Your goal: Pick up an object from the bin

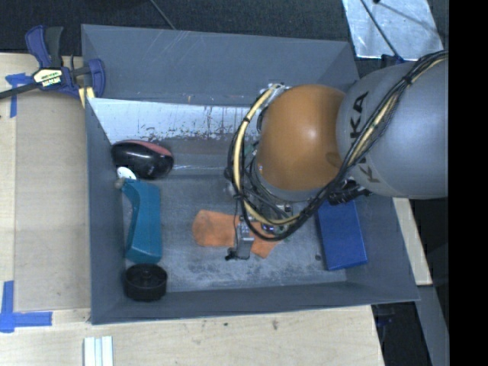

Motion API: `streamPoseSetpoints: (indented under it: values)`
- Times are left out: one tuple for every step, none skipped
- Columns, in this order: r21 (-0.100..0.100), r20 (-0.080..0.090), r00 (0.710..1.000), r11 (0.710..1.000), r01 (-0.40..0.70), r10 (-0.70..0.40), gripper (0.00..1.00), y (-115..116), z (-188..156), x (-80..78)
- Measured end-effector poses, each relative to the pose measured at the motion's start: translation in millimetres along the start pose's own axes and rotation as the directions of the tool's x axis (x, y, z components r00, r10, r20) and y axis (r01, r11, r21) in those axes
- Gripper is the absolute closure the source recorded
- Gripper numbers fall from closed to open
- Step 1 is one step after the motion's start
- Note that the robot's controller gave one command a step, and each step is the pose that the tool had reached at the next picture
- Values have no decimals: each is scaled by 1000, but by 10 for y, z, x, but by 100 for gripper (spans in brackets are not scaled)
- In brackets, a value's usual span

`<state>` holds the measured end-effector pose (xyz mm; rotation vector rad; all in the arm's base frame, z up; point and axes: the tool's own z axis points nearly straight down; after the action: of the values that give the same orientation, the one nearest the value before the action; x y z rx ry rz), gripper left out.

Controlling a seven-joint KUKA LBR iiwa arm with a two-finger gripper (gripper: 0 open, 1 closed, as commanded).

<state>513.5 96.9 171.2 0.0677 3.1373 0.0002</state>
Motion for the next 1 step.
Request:
streamPoseSetpoints:
  values:
    - [0, 0, 999, 999, 54, -54, 0, 11, 429, 0]
